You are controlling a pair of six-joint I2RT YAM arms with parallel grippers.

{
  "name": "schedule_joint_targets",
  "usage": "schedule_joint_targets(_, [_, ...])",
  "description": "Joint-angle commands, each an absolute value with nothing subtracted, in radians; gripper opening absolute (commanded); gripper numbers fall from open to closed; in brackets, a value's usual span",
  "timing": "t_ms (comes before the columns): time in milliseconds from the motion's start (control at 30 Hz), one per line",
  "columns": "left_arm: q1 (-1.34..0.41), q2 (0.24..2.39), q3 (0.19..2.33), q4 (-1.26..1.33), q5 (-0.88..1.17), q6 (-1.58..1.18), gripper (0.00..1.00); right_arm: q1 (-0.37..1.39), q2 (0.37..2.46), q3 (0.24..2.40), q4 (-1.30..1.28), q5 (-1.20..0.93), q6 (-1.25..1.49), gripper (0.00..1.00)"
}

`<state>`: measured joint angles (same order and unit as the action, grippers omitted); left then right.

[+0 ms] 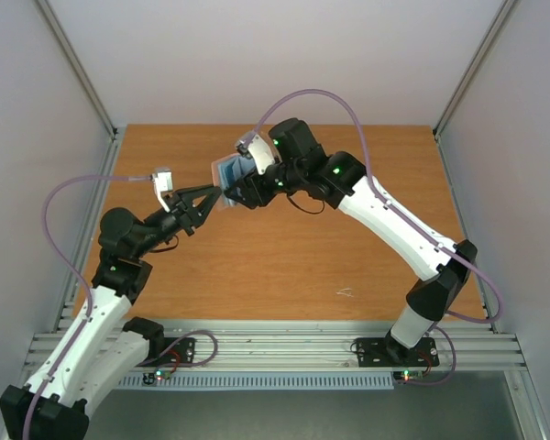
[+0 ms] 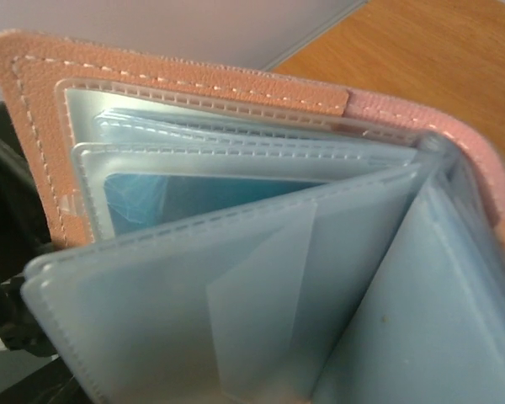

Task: Take the credit cards out of the card holder

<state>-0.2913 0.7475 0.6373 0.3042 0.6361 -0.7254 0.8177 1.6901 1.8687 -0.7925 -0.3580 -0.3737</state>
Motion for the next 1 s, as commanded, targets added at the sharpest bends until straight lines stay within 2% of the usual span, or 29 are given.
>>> schedule_joint_targets(0, [-0.286, 0.712, 0.618, 0.389, 0.672, -0.716, 0.23, 0.779, 1.614, 1.833, -0.703, -0.456, -0.336, 0.29])
schedule_joint_targets(133, [-0.281, 0.71, 0.617, 0.358, 0.661, -0.703, 0.24, 0.767, 1.599, 1.83, -0.701, -0.528, -0.349, 0.29])
schedule_joint_targets(333, [-0.285, 0.713, 0.61, 0.366, 0.704, -0.657, 0.46, 0.767, 1.611, 1.844, -0.691, -0.571, -0.335, 0.28])
schedule_joint_targets(400, [-0.286, 0.715, 0.609, 0.369, 0.702, -0.661, 0.47, 0.767, 1.623, 1.857, -0.688, -0.61, -0.335, 0.28])
schedule_joint_targets(533, [-0.285, 0.709, 0.606, 0.346, 0.655, -0.678, 0.33, 0.766, 1.622, 1.865, -0.694, -0.7, -0.367, 0.28])
schedule_joint_targets(667, [-0.282, 0.701, 0.605, 0.341, 0.65, -0.681, 0.07, 0.767, 1.596, 1.865, -0.727, -0.779, -0.421, 0.29])
schedule_joint_targets(700, [-0.281, 0.701, 0.605, 0.343, 0.653, -0.681, 0.01, 0.767, 1.589, 1.862, -0.735, -0.8, -0.433, 0.29])
schedule_joint_targets(733, [-0.28, 0.701, 0.605, 0.345, 0.653, -0.682, 0.0, 0.767, 1.581, 1.861, -0.745, -0.812, -0.446, 0.31])
schedule_joint_targets(800, [-0.279, 0.697, 0.607, 0.343, 0.653, -0.681, 0.0, 0.76, 1.558, 1.848, -0.754, -0.798, -0.461, 0.42])
schedule_joint_targets(867, [-0.279, 0.692, 0.614, 0.327, 0.649, -0.676, 0.0, 0.735, 1.531, 1.816, -0.741, -0.733, -0.436, 0.61])
schedule_joint_targets(967, [-0.279, 0.682, 0.636, 0.251, 0.623, -0.625, 0.0, 0.695, 1.501, 1.774, -0.726, -0.629, -0.372, 0.74])
